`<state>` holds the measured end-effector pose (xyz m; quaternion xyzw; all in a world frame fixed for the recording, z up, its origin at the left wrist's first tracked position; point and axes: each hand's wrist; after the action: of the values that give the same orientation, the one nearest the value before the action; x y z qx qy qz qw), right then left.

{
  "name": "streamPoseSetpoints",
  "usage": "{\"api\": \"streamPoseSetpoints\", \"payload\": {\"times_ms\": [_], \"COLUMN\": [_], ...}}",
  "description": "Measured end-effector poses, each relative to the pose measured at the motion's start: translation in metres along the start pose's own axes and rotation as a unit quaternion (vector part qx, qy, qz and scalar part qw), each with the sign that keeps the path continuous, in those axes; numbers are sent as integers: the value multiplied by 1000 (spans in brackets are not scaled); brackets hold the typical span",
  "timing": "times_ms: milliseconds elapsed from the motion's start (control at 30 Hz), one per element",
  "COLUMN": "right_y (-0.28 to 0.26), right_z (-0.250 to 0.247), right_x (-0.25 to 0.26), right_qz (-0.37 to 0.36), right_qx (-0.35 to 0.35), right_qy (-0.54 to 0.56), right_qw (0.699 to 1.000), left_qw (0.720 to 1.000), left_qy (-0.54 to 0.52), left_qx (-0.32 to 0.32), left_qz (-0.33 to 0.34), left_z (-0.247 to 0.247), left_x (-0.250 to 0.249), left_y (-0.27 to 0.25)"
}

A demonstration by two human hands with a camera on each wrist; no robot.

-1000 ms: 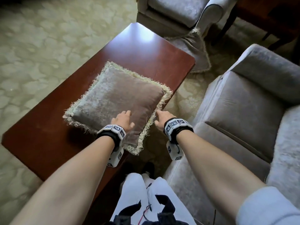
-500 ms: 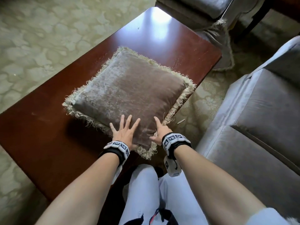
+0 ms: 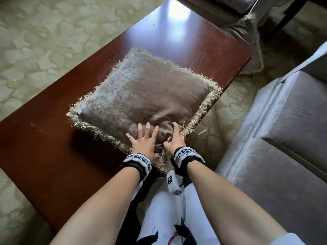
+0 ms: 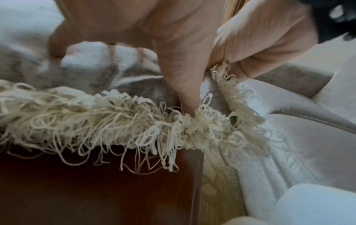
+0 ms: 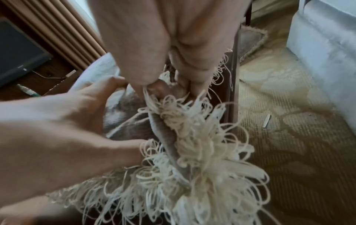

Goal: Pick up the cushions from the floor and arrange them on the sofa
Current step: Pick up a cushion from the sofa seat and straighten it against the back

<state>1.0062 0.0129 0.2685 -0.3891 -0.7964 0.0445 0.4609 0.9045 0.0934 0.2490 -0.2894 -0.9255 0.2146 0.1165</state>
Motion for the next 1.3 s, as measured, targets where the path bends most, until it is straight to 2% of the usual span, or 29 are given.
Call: {"api": "streamPoseSetpoints", "payload": {"times_ms": [333, 500, 600, 767, 867, 1000, 1133, 1300], "right_y": [-45, -68, -79, -102, -121, -150, -181, -226], "right_z": [-113, -186, -229, -300, -333, -378, -417, -457], "right_x": [96, 131, 144, 146, 142, 135, 118, 95], "right_qz": [-67, -90, -101, -126, -134, -126, -105, -49], "right_qx": [10, 25, 22, 45, 55, 58, 39, 19], "right_qy": [-66, -108, -140, -188, -207, -230, -252, -267], "right_qw": [996, 990, 985, 973, 968, 963, 961, 962], "left_qw": [995, 995, 995, 986, 983, 970, 948, 909], "left_qy": [-78, -68, -47, 8, -21, 19, 84, 105], "left_qx": [66, 60, 32, -34, -21, -84, -106, -136], "left_qz": [15, 40, 86, 166, 182, 229, 289, 380], "left_z": [-124, -185, -223, -287, -307, -349, -377, -377], "left_x": [-10, -40, -61, -102, -130, -178, -226, -283], "left_y": [-47, -64, -67, -73, -73, -89, -109, -133]}}
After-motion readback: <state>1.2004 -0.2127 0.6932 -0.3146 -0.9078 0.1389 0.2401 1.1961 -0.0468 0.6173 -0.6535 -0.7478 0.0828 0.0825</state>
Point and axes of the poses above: each hand's wrist, its own y-axis towards the middle knuckle, its own z-axis out of the palm, x = y × z, and after that the axes turned 14 degrees about -z, right-handed
